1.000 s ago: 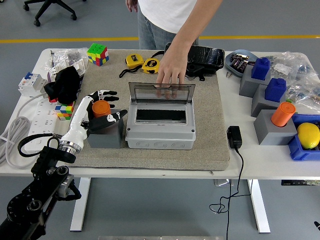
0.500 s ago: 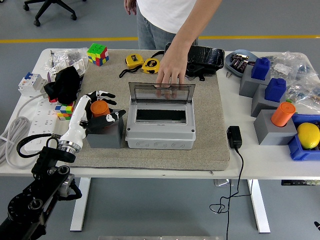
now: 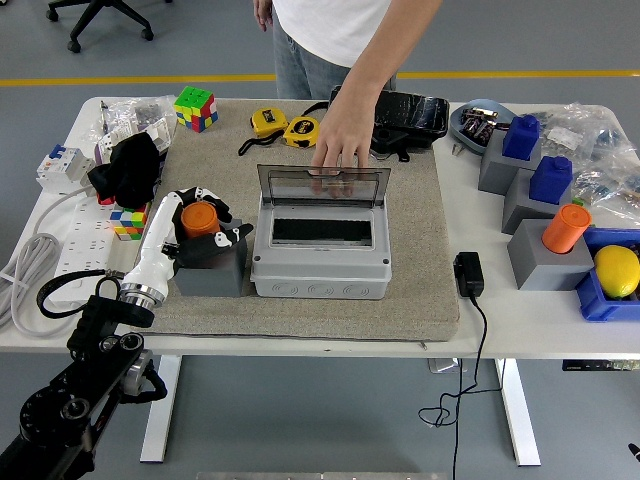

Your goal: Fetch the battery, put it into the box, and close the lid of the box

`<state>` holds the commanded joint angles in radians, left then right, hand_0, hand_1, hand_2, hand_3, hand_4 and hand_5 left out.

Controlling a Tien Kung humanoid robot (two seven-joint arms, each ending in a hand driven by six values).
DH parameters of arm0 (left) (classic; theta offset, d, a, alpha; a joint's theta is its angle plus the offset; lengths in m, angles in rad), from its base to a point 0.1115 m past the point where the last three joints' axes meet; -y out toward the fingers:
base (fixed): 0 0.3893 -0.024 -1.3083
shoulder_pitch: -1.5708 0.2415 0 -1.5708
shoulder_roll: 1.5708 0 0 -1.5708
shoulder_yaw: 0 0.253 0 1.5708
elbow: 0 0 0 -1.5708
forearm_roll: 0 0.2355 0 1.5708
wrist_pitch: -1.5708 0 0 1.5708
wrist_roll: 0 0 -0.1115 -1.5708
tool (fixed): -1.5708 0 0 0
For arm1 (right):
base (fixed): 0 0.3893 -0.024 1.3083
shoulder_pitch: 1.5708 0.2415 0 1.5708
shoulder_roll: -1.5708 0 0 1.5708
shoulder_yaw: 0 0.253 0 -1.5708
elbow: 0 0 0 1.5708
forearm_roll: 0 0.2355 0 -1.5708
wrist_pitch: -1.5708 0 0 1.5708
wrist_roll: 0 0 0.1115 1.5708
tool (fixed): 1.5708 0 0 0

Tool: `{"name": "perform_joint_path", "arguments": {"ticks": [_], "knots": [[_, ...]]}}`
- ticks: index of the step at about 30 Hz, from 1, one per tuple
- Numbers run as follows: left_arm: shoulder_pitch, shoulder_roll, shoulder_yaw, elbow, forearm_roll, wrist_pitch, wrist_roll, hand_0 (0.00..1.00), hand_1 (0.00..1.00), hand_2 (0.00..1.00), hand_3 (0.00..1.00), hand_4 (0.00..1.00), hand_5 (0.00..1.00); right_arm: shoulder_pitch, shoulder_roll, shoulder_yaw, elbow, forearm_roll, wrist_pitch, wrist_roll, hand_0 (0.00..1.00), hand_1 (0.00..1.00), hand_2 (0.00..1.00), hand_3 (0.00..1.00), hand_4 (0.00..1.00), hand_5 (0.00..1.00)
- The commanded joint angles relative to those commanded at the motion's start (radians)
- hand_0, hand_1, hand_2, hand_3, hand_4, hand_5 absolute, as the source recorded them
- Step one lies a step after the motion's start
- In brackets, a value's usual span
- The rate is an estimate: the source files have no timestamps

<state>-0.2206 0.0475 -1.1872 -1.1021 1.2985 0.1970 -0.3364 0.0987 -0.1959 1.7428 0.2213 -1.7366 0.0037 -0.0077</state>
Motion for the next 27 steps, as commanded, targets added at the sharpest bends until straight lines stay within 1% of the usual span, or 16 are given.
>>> {"name": "perform_joint_path", "arguments": {"ticks": [3, 4, 9, 10, 15, 16, 21, 22, 27], "knots": [[0.000, 0.000, 0.001, 0.001, -0.003, 0.007, -0.003, 0.265, 0.375, 0.333, 0.310, 0.998, 0.058, -0.001, 0.000, -0.002, 0.000, 0.002, 0.000, 0.000, 0.811, 0.748, 0.744, 0.800, 0.998, 0.998], [-0.001, 0.000, 0.001, 0.001, -0.005, 0.007, -0.003, 0.237, 0.297, 0.272, 0.248, 0.998, 0.068, -0.001, 0.000, -0.003, 0.000, 0.002, 0.000, 0.000, 0.810, 0.749, 0.744, 0.800, 0.998, 0.998], [-0.004, -0.002, 0.001, 0.003, -0.012, 0.015, -0.007, 0.237, 0.297, 0.272, 0.248, 0.998, 0.068, -0.001, 0.000, -0.005, 0.000, 0.003, 0.001, 0.000, 0.810, 0.749, 0.744, 0.800, 0.998, 0.998], [-0.005, -0.002, 0.002, 0.004, -0.015, 0.017, -0.008, 0.204, 0.238, 0.223, 0.217, 0.998, 0.077, 0.000, 0.001, -0.004, 0.000, 0.002, 0.000, 0.000, 0.810, 0.749, 0.744, 0.800, 0.998, 0.998], [-0.009, -0.003, 0.006, 0.005, -0.021, 0.028, -0.009, 0.204, 0.238, 0.223, 0.217, 0.998, 0.077, 0.000, 0.001, -0.002, 0.000, 0.002, 0.000, 0.000, 0.810, 0.749, 0.744, 0.800, 0.998, 0.998], [-0.010, -0.003, 0.006, 0.005, -0.022, 0.032, -0.010, 0.174, 0.201, 0.192, 0.189, 0.998, 0.077, 0.000, 0.001, -0.002, 0.000, 0.002, 0.001, 0.000, 0.810, 0.748, 0.744, 0.799, 0.998, 0.998], [-0.009, -0.005, 0.004, 0.006, -0.020, 0.047, -0.010, 0.174, 0.201, 0.192, 0.189, 0.998, 0.077, -0.001, 0.000, 0.002, 0.000, -0.001, 0.001, 0.000, 0.810, 0.748, 0.744, 0.799, 0.998, 0.998], [-0.009, -0.005, 0.004, 0.008, -0.021, 0.049, -0.011, 0.146, 0.158, 0.167, 0.164, 0.998, 0.070, -0.001, 0.000, 0.002, 0.000, 0.000, 0.001, 0.000, 0.810, 0.748, 0.743, 0.799, 0.998, 0.998], [-0.009, -0.007, 0.004, 0.013, -0.029, 0.061, -0.018, 0.146, 0.158, 0.167, 0.164, 0.998, 0.070, 0.000, 0.002, 0.003, 0.000, -0.001, 0.001, 0.000, 0.810, 0.748, 0.743, 0.799, 0.998, 0.998]]}}
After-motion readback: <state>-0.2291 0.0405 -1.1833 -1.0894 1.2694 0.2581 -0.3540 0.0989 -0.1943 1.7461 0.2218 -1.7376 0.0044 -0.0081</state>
